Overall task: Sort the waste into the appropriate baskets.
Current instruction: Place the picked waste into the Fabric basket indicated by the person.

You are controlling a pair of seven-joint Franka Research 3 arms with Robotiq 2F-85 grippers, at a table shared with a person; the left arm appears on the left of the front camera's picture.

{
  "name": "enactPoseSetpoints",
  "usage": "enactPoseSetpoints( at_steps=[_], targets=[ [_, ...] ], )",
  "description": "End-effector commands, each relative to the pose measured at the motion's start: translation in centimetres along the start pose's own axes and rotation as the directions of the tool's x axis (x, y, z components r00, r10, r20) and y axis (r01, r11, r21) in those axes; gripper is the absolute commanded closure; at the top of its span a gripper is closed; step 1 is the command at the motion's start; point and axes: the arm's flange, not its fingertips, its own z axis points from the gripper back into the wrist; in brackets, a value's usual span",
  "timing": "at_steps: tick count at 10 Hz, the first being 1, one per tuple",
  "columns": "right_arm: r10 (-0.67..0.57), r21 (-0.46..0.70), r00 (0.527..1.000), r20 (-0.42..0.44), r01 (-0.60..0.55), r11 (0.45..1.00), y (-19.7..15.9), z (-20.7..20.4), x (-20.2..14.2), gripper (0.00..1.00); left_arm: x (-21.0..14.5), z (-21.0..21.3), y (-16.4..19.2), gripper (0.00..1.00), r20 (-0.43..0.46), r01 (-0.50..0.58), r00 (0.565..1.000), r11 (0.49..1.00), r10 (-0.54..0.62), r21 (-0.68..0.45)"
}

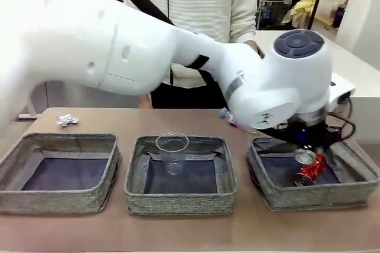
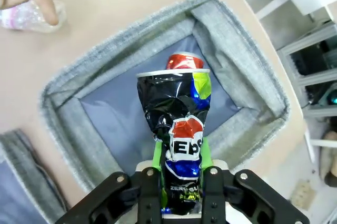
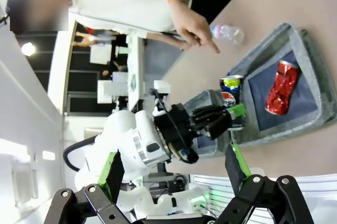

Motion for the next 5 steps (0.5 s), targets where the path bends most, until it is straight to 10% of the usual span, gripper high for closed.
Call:
enactPoseSetpoints(
  at_steps=[1, 3, 5],
  targets=[
    [0.021, 0.012, 1.0, 0.006, -0.021, 1.0, -0.03, 0.26, 0.19, 0.0, 2.08, -0.17, 0.38, 0.71, -0.011, 0.017, 1.0, 1.0, -0.017, 0.01],
    [0.021, 0.012, 1.0, 0.006, -0.021, 1.0, -0.03, 0.26, 0.19, 0.0, 1.91, -0.02, 0.09, 0.14, -0.003, 0.055, 0.998, 0.998, -0.055, 0.026],
    [0.021, 0.012, 1.0, 0.006, -0.021, 1.0, -0.03, 0.26, 0.19, 0.0, 1.59, 0.46, -0.38, 0.0, -0.011, 0.072, 0.997, 0.997, -0.072, 0.021]
  ],
)
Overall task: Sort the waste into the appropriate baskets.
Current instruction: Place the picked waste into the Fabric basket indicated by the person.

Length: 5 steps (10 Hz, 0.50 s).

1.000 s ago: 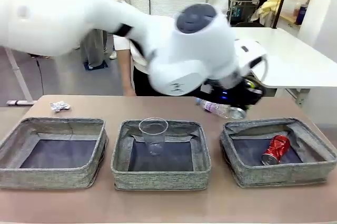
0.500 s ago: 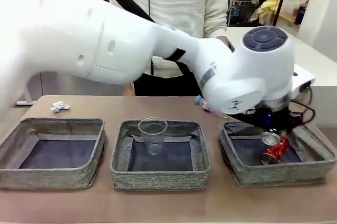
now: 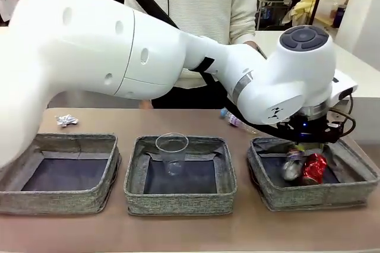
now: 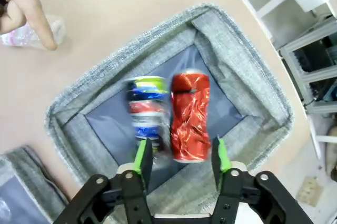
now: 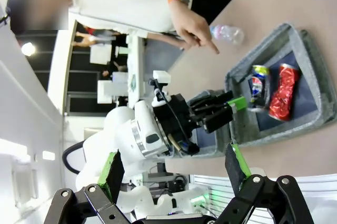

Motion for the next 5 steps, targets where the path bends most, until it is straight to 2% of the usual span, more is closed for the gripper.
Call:
enactPoseSetpoints(
  at_steps=[1, 2, 4, 5],
  targets=[
    [0.021, 0.012, 1.0, 0.006, -0.021, 1.0, 0.0, 0.2, 0.2, 0.0, -0.2, 1.1, -0.8, 0.0, -0.008, 0.032, 0.999, 0.999, -0.032, 0.008],
    [0.021, 0.012, 1.0, 0.006, -0.021, 1.0, 0.0, 0.2, 0.2, 0.0, -0.3, 1.9, -0.9, 0.0, -0.006, 0.046, 0.999, 0.999, -0.046, 0.002],
    [0.021, 0.012, 1.0, 0.006, -0.021, 1.0, 0.0, 0.2, 0.2, 0.0, -0.2, 4.4, -0.3, 0.0, -0.073, 0.094, 0.993, 0.995, -0.097, -0.039],
    [0.021, 0.012, 1.0, 0.006, -0.021, 1.0, 0.0, 0.2, 0.2, 0.0, -0.2, 7.8, 1.7, 0.0, -0.158, 0.115, 0.979, 0.988, -0.13, -0.098]
  ],
)
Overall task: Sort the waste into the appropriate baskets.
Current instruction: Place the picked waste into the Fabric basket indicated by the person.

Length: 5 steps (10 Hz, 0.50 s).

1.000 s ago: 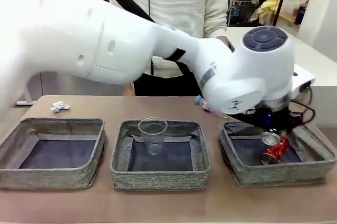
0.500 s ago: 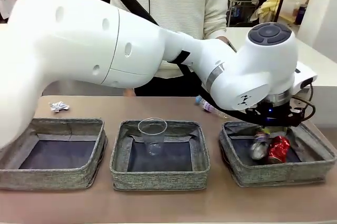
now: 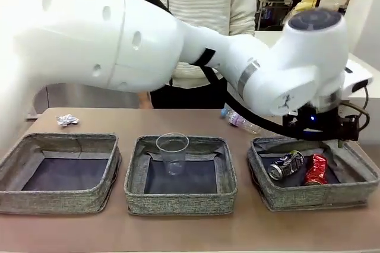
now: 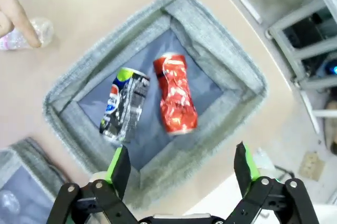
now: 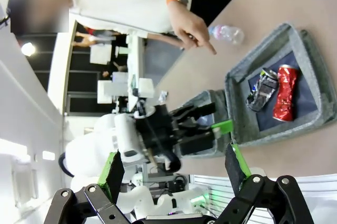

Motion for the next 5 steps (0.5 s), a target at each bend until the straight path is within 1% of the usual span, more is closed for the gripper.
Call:
enactPoseSetpoints(
  at_steps=[1, 2, 3, 4, 5],
  targets=[
    [0.021, 0.012, 1.0, 0.006, -0.021, 1.0, 0.0, 0.2, 0.2, 0.0, -1.9, 8.1, 5.3, 0.0, -0.112, 0.055, 0.992, 0.998, -0.056, -0.011],
    [0.021, 0.012, 1.0, 0.006, -0.021, 1.0, 0.0, 0.2, 0.2, 0.0, -3.5, 13.3, 8.9, 0.0, -0.075, 0.031, 0.997, 0.999, -0.029, 0.028],
    [0.021, 0.012, 1.0, 0.006, -0.021, 1.0, 0.0, 0.2, 0.2, 0.0, -5.7, 18.3, 12.4, 0.0, -0.079, -0.01, 0.997, 1.0, 0.008, -0.026],
    [0.021, 0.012, 1.0, 0.006, -0.021, 1.0, 0.0, 0.2, 0.2, 0.0, -8.8, 23.2, 16.2, 0.0, -0.074, -0.069, 0.995, 0.997, 0.067, -0.019],
    [0.021, 0.012, 1.0, 0.006, -0.021, 1.0, 0.0, 0.2, 0.2, 0.0, -11.7, 26.6, 19.5, 0.0, -0.111, -0.113, 0.988, 0.992, 0.107, -0.054]
  ],
)
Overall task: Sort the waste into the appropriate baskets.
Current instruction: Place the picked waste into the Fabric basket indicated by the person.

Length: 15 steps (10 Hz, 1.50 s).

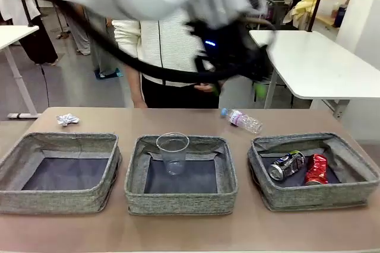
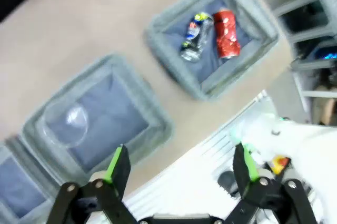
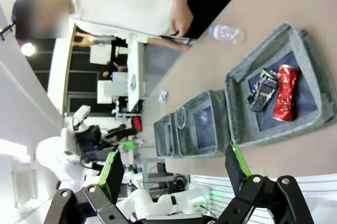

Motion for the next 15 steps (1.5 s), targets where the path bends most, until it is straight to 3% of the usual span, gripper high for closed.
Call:
enactPoseSetpoints(
  at_steps=[1, 3, 5, 7, 10, 12, 13, 14, 15],
  targets=[
    [0.021, 0.012, 1.0, 0.006, -0.021, 1.0, 0.0, 0.2, 0.2, 0.0, -8.7, 7.1, 8.8, 0.0, -0.03, -0.079, 0.997, 0.991, 0.077, -0.109],
    [0.021, 0.012, 1.0, 0.006, -0.021, 1.0, 0.0, 0.2, 0.2, 0.0, -15.1, 12.0, 16.8, 0.0, 0.016, -0.296, 0.952, 0.931, 0.306, -0.212],
    [0.021, 0.012, 1.0, 0.006, -0.021, 1.0, 0.0, 0.2, 0.2, 0.0, -19.3, 14.7, 23.6, 0.0, 0.034, -0.485, 0.855, 0.82, 0.518, -0.303],
    [0.021, 0.012, 1.0, 0.006, -0.021, 1.0, 0.0, 0.2, 0.2, 0.0, -23.2, 16.5, 28.2, 0.0, 0.107, -0.505, 0.81, 0.779, 0.576, -0.371],
    [0.021, 0.012, 1.0, 0.006, -0.021, 1.0, 0.0, 0.2, 0.2, 0.0, -28.8, 16.1, 32.5, 0.0, 0.145, -0.561, 0.698, 0.662, 0.701, -0.497],
    [0.021, 0.012, 1.0, 0.006, -0.021, 1.0, 0.0, 0.2, 0.2, 0.0, -35.1, 13.1, 34.4, 0.0, 0.201, -0.537, 0.576, 0.552, 0.792, -0.638],
    [0.021, 0.012, 1.0, 0.006, -0.021, 1.0, 0.0, 0.2, 0.2, 0.0, -39.3, 11.1, 35.0, 0.0, 0.235, -0.507, 0.457, 0.469, 0.858, -0.723],
    [0.021, 0.012, 1.0, 0.006, -0.021, 1.0, 0.0, 0.2, 0.2, 0.0, -43.8, 9.7, 35.8, 0.0, 0.269, -0.44, 0.273, 0.368, 0.924, -0.819],
    [0.021, 0.012, 1.0, 0.006, -0.021, 1.0, 0.0, 0.2, 0.2, 0.0, -47.1, 8.0, 36.1, 0.0, 0.248, -0.431, 0.17, 0.298, 0.954, -0.852]
  ],
)
